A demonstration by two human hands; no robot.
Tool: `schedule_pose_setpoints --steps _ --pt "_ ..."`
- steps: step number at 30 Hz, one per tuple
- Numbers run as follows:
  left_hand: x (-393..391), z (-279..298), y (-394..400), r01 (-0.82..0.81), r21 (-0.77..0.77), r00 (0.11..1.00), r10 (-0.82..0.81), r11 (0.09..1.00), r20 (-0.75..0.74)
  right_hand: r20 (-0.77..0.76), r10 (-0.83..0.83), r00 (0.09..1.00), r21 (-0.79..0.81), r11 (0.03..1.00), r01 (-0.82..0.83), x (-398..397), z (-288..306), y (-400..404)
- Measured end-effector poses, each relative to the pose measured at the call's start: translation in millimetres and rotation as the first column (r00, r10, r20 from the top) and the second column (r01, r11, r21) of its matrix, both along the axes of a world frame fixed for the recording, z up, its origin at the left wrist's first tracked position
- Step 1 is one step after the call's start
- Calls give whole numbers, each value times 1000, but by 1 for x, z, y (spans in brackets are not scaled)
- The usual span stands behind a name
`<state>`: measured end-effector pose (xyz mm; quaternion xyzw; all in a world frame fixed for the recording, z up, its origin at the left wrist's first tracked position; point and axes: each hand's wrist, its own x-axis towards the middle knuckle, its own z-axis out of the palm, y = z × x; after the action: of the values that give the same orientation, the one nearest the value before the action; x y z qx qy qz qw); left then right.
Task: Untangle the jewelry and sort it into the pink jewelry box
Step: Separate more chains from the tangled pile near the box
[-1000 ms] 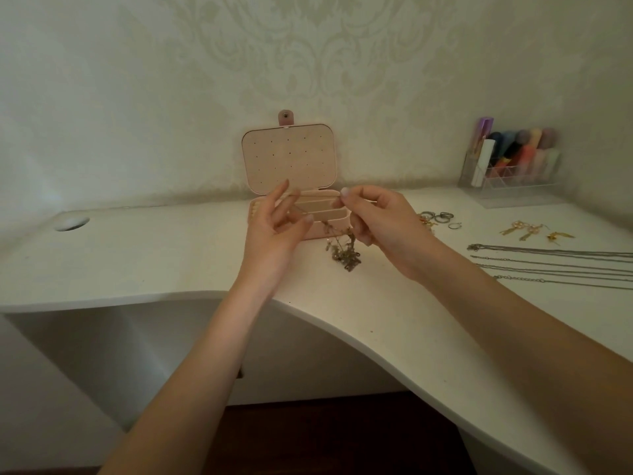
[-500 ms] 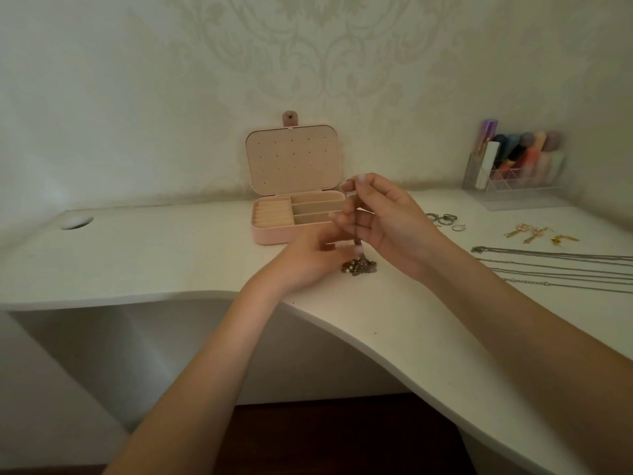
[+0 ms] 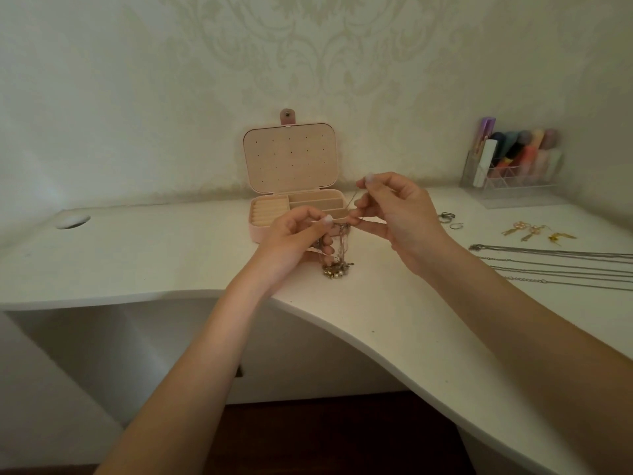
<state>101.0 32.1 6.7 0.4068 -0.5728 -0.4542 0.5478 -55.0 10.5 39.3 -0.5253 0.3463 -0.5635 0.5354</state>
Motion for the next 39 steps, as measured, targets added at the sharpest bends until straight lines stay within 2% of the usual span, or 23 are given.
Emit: schedule_pose_setpoints --steps 2,5,6,8,9,10,11,13,16,18,21,24,28,32,36,39 --pt "0 0 0 -1 2 1000 1 1000 -17 -143 -61 988 1 998 62 -2 -4 -2" --pt "1 -1 0 -13 4 999 13 1000 -31 -375 -95 922 22 994 112 -6 -12 -3" --pt "1 -1 1 -15 10 999 16 1000 -40 -461 -125 879 -5 990 138 -7 -15 -4" --pt "1 -1 1 -11 31 998 13 999 -60 -663 -242 709 -163 970 179 -8 -18 -3" --pt "2 -1 1 -5 43 998 8 999 -70 -732 -284 619 -231 959 166 -8 -17 -3" --pt "2 -1 0 3 53 997 1 999 -79 -768 -289 572 -254 957 143 -8 -16 -2" --pt "3 -2 0 13 60 996 -7 998 -89 -779 -266 568 -243 963 118 -6 -15 -1" --pt "4 -2 -1 23 67 995 -16 997 -101 -747 -242 619 -246 966 81 -2 -14 3" --pt "3 -2 -1 24 76 992 -14 997 -122 -673 -342 656 -377 922 93 5 -14 9" --pt "4 -3 -2 16 81 991 -5 997 -137 -651 -349 674 -409 909 76 8 -16 14" --pt "5 -4 -3 9 85 994 1 996 -113 -724 -322 610 -414 910 -12 13 -24 15" --pt "6 -4 -3 32 80 997 -26 996 -79 -763 -329 556 -400 916 -7 18 -34 10" --pt "5 -4 -3 49 71 998 -47 996 -30 -739 -309 599 -371 928 21 20 -38 5" --pt "5 -5 -3 34 67 994 -27 997 -105 -729 -231 645 -298 955 5 12 -28 1" --pt "5 -3 -1 -8 76 989 19 997 -144 -802 3 597 -121 979 -167 -1 -19 2" --pt "7 -4 -3 -15 67 994 23 998 -111 -843 -41 537 -147 977 -157 4 -23 7"
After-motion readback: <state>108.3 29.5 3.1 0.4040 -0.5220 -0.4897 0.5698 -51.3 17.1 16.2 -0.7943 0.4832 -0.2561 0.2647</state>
